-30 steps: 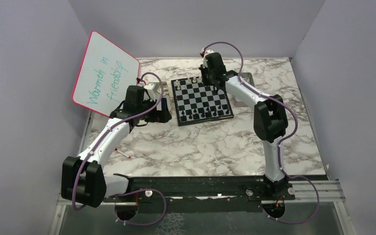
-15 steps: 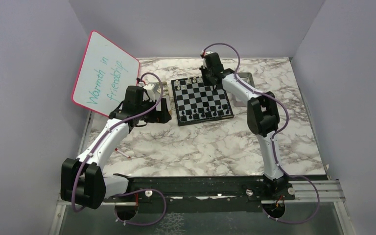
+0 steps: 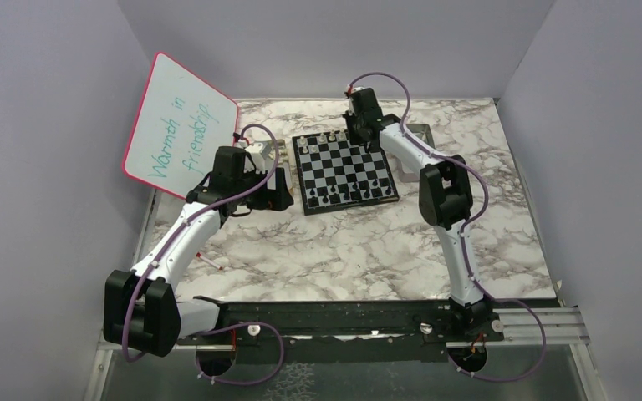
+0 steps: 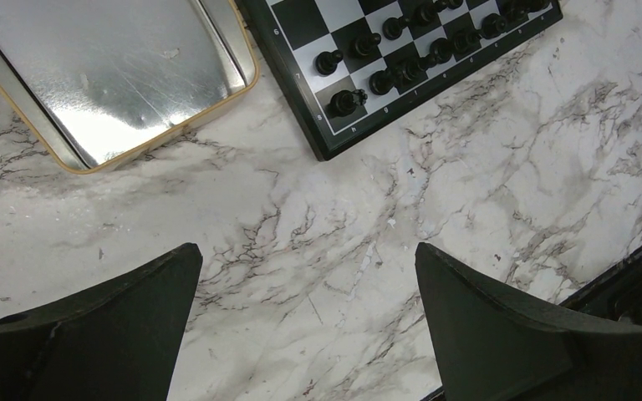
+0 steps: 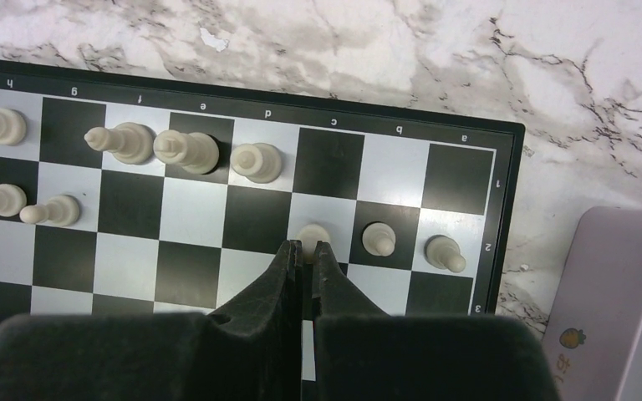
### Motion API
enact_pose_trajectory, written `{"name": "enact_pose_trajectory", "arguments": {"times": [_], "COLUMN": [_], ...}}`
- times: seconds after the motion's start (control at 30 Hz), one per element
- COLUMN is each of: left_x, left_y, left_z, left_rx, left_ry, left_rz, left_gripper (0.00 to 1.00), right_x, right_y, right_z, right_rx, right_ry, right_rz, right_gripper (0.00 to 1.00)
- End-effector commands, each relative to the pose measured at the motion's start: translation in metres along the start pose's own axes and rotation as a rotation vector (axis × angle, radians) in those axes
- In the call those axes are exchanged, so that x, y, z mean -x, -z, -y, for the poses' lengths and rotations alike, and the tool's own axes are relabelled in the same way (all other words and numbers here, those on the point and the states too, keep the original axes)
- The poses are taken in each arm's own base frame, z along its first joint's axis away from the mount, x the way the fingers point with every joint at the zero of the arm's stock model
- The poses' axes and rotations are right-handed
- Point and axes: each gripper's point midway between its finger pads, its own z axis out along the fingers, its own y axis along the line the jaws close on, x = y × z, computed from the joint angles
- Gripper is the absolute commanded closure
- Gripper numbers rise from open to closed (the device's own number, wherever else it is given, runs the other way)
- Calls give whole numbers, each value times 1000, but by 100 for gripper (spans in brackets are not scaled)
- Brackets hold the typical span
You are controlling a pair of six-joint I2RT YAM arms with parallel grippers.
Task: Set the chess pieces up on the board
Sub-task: Place the chess piece on the chessboard.
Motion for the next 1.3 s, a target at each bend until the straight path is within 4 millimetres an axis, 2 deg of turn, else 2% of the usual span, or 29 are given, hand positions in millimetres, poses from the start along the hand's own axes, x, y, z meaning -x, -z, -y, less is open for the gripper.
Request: {"name": "enact_pose_trajectory", "arguments": {"times": [0.0, 0.67, 1.0, 1.27], "left_x": [5, 5, 6, 6], "left_y": [5, 6, 6, 8], "left_z": [5, 5, 4, 3], "left_rx": [-26, -22, -21, -9], "left_ry": [-15, -15, -16, -20], "left_rz": [24, 27, 29, 35], "left_gripper": [1, 1, 1, 1], "right_x": [-2, -15, -15, 2], "right_y": [-7, -18, -19, -11], "right_z": [0, 1, 1, 1], "right_rx": [9, 13, 15, 18], "right_ry": [-11, -27, -29, -20], "right_rz": [-18, -64, -73, -42], "right_gripper": [92, 89, 78, 69]}}
